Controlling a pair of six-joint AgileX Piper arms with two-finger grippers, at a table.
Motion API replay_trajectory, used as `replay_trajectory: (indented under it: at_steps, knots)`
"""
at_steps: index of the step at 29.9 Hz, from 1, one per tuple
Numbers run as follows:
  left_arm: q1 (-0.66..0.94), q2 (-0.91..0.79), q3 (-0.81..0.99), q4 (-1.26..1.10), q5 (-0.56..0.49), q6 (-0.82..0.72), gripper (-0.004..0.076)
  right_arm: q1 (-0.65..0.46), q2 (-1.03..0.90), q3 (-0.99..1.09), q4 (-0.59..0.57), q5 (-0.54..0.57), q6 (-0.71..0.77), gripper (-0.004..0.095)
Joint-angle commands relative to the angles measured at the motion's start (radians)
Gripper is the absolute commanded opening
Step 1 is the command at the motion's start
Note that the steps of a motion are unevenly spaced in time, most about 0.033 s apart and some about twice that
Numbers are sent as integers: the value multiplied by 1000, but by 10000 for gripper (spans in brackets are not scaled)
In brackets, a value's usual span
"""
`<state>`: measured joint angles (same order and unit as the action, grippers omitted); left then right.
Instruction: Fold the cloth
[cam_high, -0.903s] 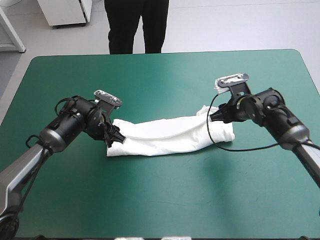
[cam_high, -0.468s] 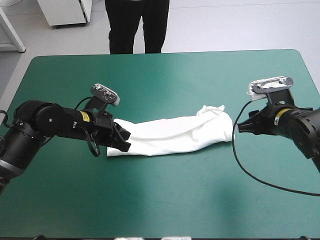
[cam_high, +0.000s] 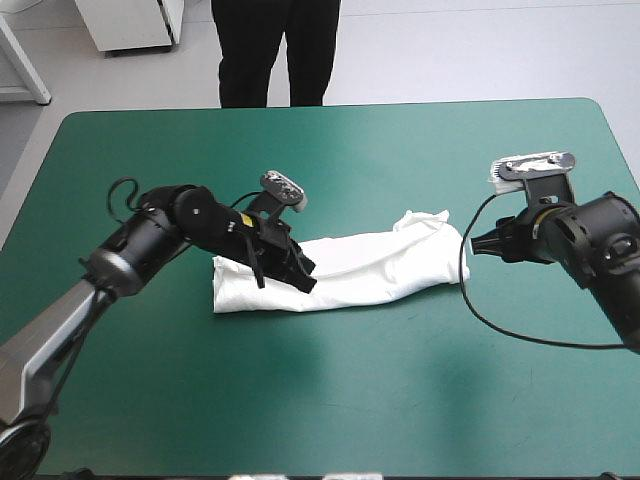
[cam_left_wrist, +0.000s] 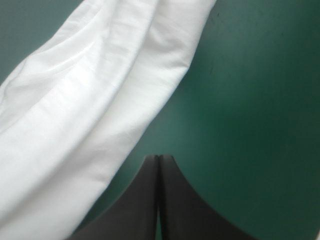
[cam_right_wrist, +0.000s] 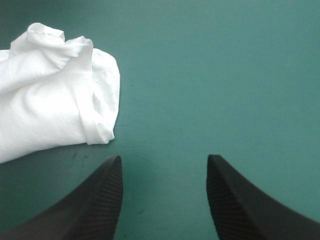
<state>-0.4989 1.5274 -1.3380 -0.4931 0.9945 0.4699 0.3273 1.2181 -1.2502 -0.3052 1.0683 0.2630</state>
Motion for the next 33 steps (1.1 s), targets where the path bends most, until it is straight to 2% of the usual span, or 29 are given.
replay_trajectory:
  at_steps: [1, 5, 8, 16, 27, 33]
  knots:
    - [-44, 68, -85, 34, -59, -19, -10, -81, 50, -33, 95, -104, -19, 496]
    - [-60, 180, -179, 74, -53, -42, -10, -234, 120, -33, 333, -161, -145, 496]
    - [-60, 249, -239, 72, -51, -40, -10, -306, 153, -33, 452, -189, -220, 496]
    - [-60, 392, -315, 75, -18, -33, -10, -345, 231, -33, 629, -191, -366, 496]
    - [-60, 536, -316, 64, 25, -32, -10, -345, 246, -44, 696, -133, -435, 496]
    - [-60, 547, -316, 28, 31, -29, -10, -345, 246, -44, 723, -86, -453, 502]
